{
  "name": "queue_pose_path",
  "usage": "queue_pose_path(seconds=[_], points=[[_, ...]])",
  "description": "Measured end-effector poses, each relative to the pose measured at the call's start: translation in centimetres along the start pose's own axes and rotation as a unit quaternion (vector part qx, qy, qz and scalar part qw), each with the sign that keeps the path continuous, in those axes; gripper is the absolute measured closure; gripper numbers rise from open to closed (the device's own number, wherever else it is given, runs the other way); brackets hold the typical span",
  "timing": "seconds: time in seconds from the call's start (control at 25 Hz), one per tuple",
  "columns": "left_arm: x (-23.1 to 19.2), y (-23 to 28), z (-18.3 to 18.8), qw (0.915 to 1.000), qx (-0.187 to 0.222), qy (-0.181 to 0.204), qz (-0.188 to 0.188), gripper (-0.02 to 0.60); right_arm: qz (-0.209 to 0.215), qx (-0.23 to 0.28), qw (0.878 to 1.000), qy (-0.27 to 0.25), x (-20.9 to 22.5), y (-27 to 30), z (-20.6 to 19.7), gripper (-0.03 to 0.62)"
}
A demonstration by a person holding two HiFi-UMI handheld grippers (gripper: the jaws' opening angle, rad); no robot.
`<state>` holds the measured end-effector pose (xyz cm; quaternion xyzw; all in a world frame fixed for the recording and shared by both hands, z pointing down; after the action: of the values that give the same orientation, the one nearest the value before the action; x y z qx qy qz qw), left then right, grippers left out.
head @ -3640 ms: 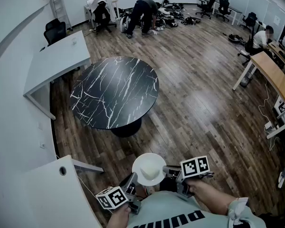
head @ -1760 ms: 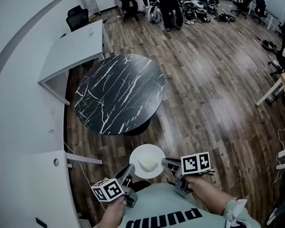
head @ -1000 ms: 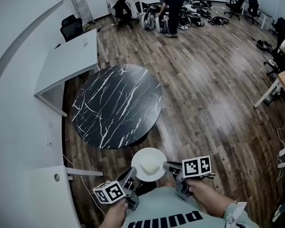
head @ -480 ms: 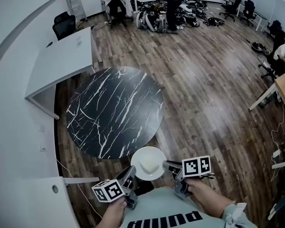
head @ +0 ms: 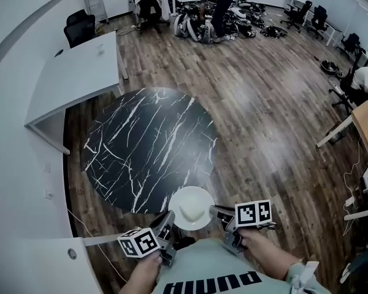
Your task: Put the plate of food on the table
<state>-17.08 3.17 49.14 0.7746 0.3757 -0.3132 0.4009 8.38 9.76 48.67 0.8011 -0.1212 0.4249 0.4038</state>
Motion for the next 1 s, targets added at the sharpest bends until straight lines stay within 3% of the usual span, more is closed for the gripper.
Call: queue_pose_path(seconds=[0.52, 1.0], points=[[-4.0, -1.4, 4.4, 0.9996, 0.010, -0.006, -0.025, 0.549, -0.020, 0.007, 1.000, -0.021, -3.9, 4.7, 1.3, 0.554], [-5.6, -2.3, 5.9, 0.9986, 0.045, -0.023, -0.019, 0.549, -0.021, -0.018, 0.998, -0.048, -5.7, 7.4, 2.8, 0.554]])
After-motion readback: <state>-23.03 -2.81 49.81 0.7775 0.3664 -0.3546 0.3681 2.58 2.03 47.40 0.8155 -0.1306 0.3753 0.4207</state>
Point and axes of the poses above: the fingertips, and each gripper's own axes: y forward along the fingers, x to its right, z out of its top, the point moved 9 cm from there along -y, backward along the fingers, and after that the axes turned 2 degrees about x, right-handed, at the moved point
